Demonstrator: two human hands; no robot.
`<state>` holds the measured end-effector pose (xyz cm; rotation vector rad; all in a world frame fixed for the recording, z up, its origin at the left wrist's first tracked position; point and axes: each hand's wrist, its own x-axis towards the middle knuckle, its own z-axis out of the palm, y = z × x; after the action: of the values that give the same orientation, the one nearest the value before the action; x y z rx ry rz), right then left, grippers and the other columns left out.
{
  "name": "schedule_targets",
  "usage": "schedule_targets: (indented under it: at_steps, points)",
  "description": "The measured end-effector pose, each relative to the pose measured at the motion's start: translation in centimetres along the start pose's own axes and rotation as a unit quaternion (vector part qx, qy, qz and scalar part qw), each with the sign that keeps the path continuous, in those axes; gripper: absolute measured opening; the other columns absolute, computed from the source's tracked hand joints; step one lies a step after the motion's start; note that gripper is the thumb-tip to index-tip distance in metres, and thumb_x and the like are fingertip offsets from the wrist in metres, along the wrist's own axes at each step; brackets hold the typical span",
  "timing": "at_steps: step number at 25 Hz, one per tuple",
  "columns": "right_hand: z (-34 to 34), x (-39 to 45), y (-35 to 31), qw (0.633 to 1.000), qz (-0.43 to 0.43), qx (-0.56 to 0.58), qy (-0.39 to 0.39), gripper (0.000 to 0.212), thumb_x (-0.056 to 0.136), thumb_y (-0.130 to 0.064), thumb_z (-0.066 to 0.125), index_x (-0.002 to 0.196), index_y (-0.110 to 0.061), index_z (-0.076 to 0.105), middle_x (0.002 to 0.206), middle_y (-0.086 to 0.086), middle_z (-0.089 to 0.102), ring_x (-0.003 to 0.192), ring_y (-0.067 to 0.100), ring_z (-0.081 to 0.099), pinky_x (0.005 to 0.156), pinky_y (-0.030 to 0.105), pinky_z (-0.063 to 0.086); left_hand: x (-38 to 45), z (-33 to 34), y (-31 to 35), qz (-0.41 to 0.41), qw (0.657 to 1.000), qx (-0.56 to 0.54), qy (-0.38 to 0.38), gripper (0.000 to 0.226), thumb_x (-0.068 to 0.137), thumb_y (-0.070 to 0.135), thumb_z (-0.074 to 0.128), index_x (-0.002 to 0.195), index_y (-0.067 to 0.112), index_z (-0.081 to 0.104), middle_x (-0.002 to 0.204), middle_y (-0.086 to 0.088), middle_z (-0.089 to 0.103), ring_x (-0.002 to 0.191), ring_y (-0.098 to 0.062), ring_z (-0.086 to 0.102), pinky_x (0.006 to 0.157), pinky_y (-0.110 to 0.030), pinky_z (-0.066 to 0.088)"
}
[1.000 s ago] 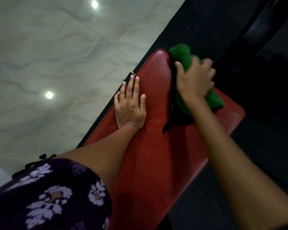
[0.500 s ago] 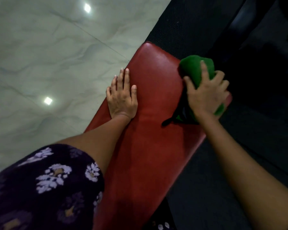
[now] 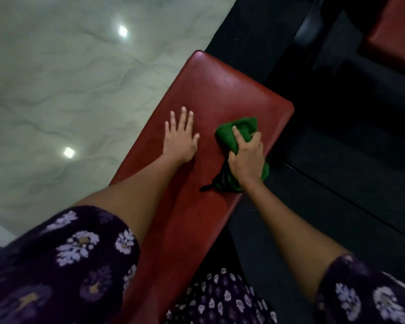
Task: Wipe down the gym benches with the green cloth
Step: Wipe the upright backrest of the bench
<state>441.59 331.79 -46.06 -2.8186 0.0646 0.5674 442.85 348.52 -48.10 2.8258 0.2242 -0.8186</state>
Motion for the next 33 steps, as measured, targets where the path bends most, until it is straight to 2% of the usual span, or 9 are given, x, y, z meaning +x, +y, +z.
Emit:
schedule_targets:
  at_steps: [4,6,9,14,18,22,26,33]
  points:
    - [-1.7,-3.9,-0.3,0.991,-0.031,0.000,-0.134,0.055,0.088,-0.019,0.050,0.141,-0.033,0.042,0.132,0.013,0.035,0.111,0.037,0.051,0.094,0.040,0.043,-9.1,2.2,1.2,0.046,0.994,-0.017,-0.098,0.064,0.098,0.028,0.040,0.151,0.015,0.006,0.159,-0.004,-0.003,0.146,-0.028,0.001,0.116,-0.044,0.009]
    - [-3.8,-5.1,0.2,0.983,-0.032,0.012,-0.181,0.053,0.088,-0.020,0.050,0.139,-0.034,0.045,0.133,0.013,0.039,0.116,0.037,0.051,0.098,0.039,0.041,-13.0,2.1,2.1,0.035,0.992,-0.067,-0.106,0.060,0.098,0.027,0.043,0.149,0.012,0.017,0.158,-0.006,0.010,0.145,-0.024,0.012,0.115,-0.042,0.012]
    - [-7.4,-9.0,2.1,0.988,0.004,0.080,-0.131,0.054,0.085,-0.020,0.052,0.137,-0.035,0.046,0.131,0.014,0.046,0.118,0.036,0.049,0.097,0.037,0.041,-17.7,-0.1,3.0,0.035,0.991,-0.114,-0.062,0.056,0.095,0.026,0.049,0.145,0.010,0.029,0.154,-0.008,0.023,0.141,-0.022,0.024,0.114,-0.040,0.018]
    - [-15.5,-17.0,5.9,0.993,0.017,0.100,-0.066,0.053,0.087,-0.027,0.058,0.137,-0.036,0.044,0.128,0.014,0.049,0.115,0.034,0.051,0.095,0.036,0.041,-24.6,-6.0,5.3,0.112,0.991,-0.070,-0.014,0.048,0.094,0.028,0.051,0.137,0.010,0.039,0.142,-0.008,0.041,0.128,-0.028,0.043,0.107,-0.037,0.032]
    - [-22.6,-22.2,8.9,0.997,0.024,0.075,-0.006,0.054,0.089,-0.032,0.058,0.140,-0.034,0.041,0.127,0.014,0.048,0.116,0.032,0.050,0.095,0.036,0.040,-28.8,-10.2,8.8,0.159,0.986,-0.057,0.000,0.044,0.094,0.026,0.050,0.134,0.007,0.043,0.139,-0.011,0.042,0.123,-0.032,0.047,0.101,-0.036,0.036]
    - [-29.1,-27.4,11.4,0.995,0.048,0.076,0.051,0.053,0.089,-0.033,0.058,0.139,-0.034,0.042,0.122,0.013,0.049,0.108,0.034,0.055,0.090,0.036,0.045,-32.4,-14.6,13.3,0.233,0.972,-0.031,0.010,0.044,0.092,0.020,0.050,0.132,0.004,0.044,0.135,-0.015,0.045,0.123,-0.032,0.046,0.101,-0.036,0.037]
    - [-33.4,-30.1,13.5,0.990,0.058,0.079,0.097,0.053,0.088,-0.032,0.059,0.139,-0.033,0.044,0.124,0.013,0.048,0.110,0.035,0.054,0.092,0.037,0.043,-34.3,-18.7,17.5,0.287,0.957,-0.015,0.040,0.041,0.091,0.018,0.053,0.129,0.002,0.046,0.132,-0.015,0.049,0.124,-0.031,0.046,0.098,-0.033,0.036]
    - [-38.0,-32.1,18.8,0.984,0.063,0.082,0.142,0.055,0.088,-0.031,0.059,0.140,-0.031,0.043,0.131,0.013,0.045,0.115,0.031,0.052,0.091,0.035,0.043,-35.8,-22.0,24.8,0.321,0.944,0.014,0.077,0.044,0.092,0.023,0.055,0.132,0.007,0.045,0.137,-0.012,0.047,0.126,-0.029,0.045,0.103,-0.038,0.038]
